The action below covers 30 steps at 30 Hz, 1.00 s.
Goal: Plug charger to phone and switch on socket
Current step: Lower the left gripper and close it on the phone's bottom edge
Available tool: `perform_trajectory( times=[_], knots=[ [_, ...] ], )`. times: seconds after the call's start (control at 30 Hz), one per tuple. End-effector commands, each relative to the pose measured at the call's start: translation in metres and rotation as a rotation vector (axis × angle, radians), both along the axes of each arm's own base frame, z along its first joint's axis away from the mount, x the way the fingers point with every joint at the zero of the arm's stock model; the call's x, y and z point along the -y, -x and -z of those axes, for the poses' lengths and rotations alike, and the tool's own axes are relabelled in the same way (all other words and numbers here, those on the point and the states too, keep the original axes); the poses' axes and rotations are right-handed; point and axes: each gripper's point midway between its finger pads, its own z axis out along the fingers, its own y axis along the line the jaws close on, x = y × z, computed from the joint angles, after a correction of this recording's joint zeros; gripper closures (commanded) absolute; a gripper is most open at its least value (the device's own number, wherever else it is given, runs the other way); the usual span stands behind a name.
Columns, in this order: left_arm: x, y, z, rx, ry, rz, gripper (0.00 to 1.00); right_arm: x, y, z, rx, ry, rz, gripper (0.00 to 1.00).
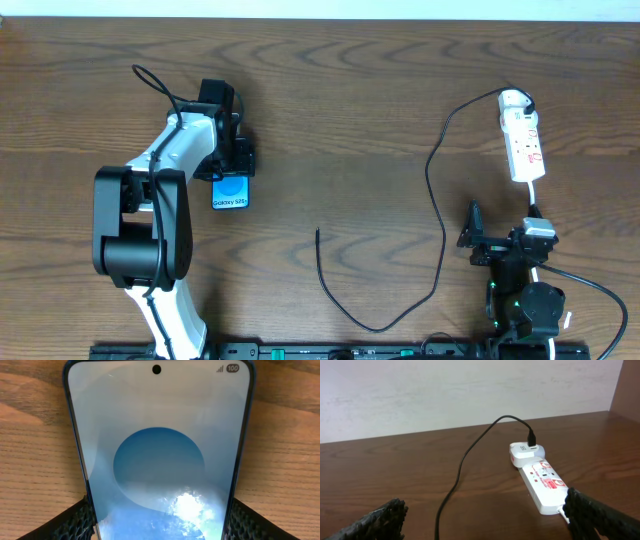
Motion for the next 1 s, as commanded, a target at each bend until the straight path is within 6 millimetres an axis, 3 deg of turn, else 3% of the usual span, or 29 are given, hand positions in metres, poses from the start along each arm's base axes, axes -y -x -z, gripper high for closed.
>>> perform_trajectory(
  times=[0.0,0.27,0.4,0.97],
  knots=[
    [-0.005,0.021,0.0269,-0.086,-0.031,-0.004,0.51,-0.0018,0.0001,0.0004,0.0,-0.012,-0.004,0.01],
    [-0.005,0.0211,0.0269,-0.086,-0.031,-0.004,0.69,-0.0018,0.0001,0.0004,0.0,-0.012,-0.004,0.01],
    [-0.005,0.021,0.0269,-0.086,-0.031,-0.004,0.93,-0.0018,0.0001,0.0004,0.0,-0.012,-0.004,0.01],
    [-0.0051,0.0233,0.0213,-0.093,-0.031,-0.004,0.93,-0.0018,0.0001,0.0004,0.0,-0.012,-0.004,0.01]
  ],
)
